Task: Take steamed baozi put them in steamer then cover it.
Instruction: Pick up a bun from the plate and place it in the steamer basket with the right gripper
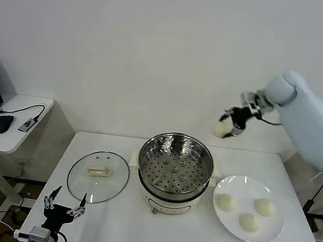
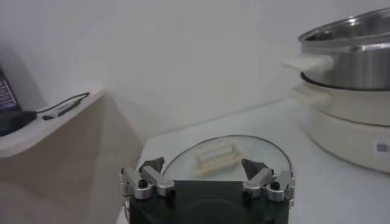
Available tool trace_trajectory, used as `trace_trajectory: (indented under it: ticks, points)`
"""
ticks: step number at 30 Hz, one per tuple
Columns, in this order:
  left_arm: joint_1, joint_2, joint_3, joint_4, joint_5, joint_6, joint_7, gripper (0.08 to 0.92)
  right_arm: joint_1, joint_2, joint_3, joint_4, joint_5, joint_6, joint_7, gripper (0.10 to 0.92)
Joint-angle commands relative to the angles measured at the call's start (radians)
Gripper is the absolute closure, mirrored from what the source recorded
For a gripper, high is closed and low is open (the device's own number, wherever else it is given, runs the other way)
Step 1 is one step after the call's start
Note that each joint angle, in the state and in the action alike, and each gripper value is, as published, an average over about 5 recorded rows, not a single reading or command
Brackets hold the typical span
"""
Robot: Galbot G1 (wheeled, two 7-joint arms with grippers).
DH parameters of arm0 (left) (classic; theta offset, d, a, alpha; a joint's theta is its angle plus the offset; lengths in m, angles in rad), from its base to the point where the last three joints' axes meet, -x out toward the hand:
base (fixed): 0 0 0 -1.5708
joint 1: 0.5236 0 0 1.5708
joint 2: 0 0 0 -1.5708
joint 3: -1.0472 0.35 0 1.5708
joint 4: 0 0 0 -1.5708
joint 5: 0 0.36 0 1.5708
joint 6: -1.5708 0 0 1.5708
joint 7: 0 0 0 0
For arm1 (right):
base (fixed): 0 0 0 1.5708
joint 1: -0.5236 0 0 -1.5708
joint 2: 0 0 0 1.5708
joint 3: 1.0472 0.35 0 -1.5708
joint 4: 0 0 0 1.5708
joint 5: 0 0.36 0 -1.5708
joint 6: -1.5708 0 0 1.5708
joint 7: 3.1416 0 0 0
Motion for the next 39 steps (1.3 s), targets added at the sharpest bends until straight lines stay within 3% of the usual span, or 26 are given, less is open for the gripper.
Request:
trace_trajectory:
  ticks: [1, 13, 17, 23, 39]
  points:
    - [0.003, -0.001, -0.003, -0.006, 0.0, 0.001, 0.001, 0.177, 0.07, 0.174, -0.1, -0.1, 0.018, 0.489, -0.032, 0.381]
    - [0.032, -0.013, -0.007, -0.014, 0.006, 0.0, -0.005, 0.177, 0.029, 0.182, -0.198, 0.017, -0.112, 0.528, -0.028, 0.381]
    - [0.038, -0.016, -0.007, -0.02, 0.009, -0.001, -0.006, 0.177, 0.019, 0.2, -0.213, 0.004, -0.15, 0.528, -0.022, 0.38]
    - [0.045, -0.023, -0.009, -0.023, 0.01, -0.002, -0.009, 0.177, -0.02, 0.263, -0.17, -0.09, -0.337, 0.528, 0.034, 0.381]
    - [0.044, -0.029, -0.014, -0.004, 0.011, -0.005, -0.013, 0.177, -0.113, 0.308, -0.101, -0.156, -0.424, 0.528, 0.122, 0.38]
